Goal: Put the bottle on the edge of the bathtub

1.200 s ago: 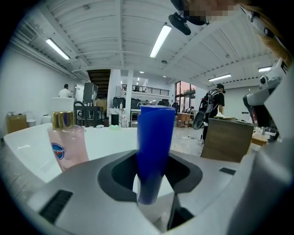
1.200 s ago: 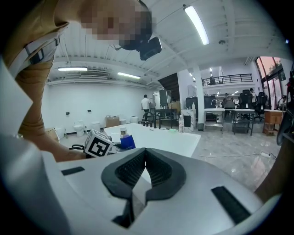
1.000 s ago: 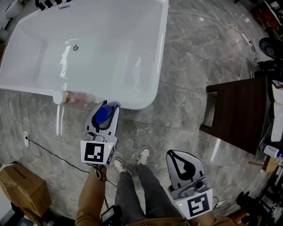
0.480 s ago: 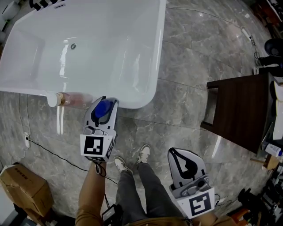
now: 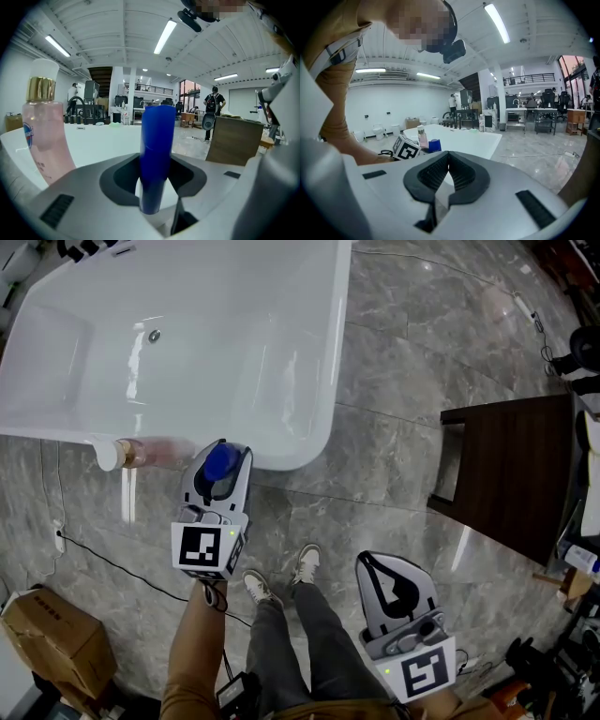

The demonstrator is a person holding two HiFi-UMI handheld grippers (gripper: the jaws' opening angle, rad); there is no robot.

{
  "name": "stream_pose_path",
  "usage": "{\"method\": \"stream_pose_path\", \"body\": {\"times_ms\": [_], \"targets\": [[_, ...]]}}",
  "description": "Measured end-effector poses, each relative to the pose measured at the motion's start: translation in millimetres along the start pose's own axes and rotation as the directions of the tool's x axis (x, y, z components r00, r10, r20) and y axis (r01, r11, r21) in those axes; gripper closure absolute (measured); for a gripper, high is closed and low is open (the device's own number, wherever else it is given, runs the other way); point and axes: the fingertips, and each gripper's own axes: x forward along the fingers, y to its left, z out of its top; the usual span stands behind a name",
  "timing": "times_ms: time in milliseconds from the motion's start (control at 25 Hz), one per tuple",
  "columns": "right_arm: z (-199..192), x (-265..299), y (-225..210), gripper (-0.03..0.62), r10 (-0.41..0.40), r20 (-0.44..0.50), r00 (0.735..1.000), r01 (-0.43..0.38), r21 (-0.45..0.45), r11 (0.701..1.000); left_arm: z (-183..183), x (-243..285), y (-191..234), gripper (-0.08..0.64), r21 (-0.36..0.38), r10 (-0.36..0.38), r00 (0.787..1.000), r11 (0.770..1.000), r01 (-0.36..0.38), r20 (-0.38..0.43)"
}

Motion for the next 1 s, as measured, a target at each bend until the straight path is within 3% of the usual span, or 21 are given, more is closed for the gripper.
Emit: {"method": "stream_pose_path", "body": {"times_ms": [440,1000], "targets": [[-1.9,-3.6,-5.2,0.586,-0.012,-0.001,1.000,0.012,0.001,1.000,3.5,-0.2,-4.6,0.400,0.047,-0.064,0.998,0.997,0.063,0.015],[-5.5,-9.1,-8.1,0.586,-0.026,-0.001,1.000,0.026,0.030,0.999,3.2,2.3,-4.0,0.400,0.058,-0.054,0.999,0.997,0.054,0.003]]}}
